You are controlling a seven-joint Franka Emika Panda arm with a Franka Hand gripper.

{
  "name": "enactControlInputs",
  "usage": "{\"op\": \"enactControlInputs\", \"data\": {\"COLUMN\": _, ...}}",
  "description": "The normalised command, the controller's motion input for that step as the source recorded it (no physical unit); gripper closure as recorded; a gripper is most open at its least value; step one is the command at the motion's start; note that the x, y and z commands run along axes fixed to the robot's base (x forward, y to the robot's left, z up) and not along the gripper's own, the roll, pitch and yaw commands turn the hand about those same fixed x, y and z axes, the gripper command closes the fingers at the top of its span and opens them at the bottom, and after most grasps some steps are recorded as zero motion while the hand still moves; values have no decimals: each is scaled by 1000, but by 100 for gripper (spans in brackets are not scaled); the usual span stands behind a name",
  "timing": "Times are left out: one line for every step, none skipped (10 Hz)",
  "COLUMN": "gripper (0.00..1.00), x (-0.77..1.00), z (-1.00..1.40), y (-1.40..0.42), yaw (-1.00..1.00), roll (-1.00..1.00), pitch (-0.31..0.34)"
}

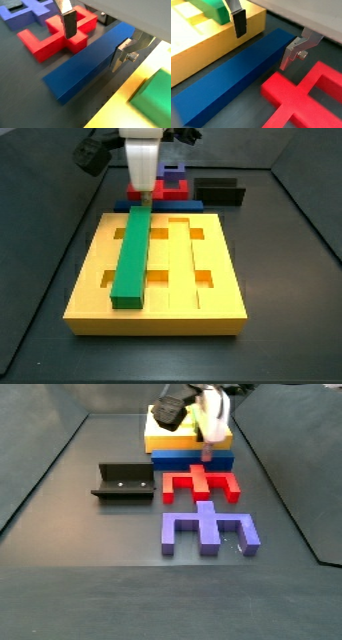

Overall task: Pick up the blue object. Move up. Move to above the board. Insert the blue object.
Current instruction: Pick up the blue object.

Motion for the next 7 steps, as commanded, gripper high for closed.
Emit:
{"op": "enactControlInputs", "data": {"gripper": 0, "x": -509, "z": -31, "y": 0, "yaw": -114, "roll": 0, "pitch": -36}}
{"op": "enactControlInputs", "data": {"gripper": 0, "x": -349, "z": -100, "y": 0, "yaw": -163, "roll": 0, "pitch": -24}}
{"op": "enactControlInputs", "data": {"gripper": 0, "x": -183, "z": -206, "y": -51, "yaw": -191, "roll": 0, "pitch": -27}}
{"op": "enactControlInputs", "data": {"gripper": 0, "x": 120, "z": -320, "y": -60, "yaw": -146, "roll": 0, "pitch": 0}}
{"op": "enactControlInputs", "data": {"gripper": 0, "x": 154, "z": -343, "y": 0, "yaw": -120, "roll": 0, "pitch": 0}}
{"op": "enactControlInputs", "data": {"gripper": 0, "x": 0, "z": -254, "y": 0, "yaw": -51, "roll": 0, "pitch": 0}}
{"op": "enactControlInputs", "data": {"gripper": 0, "x": 0, "z": -291, "y": 0, "yaw": -34, "roll": 0, "pitch": 0}}
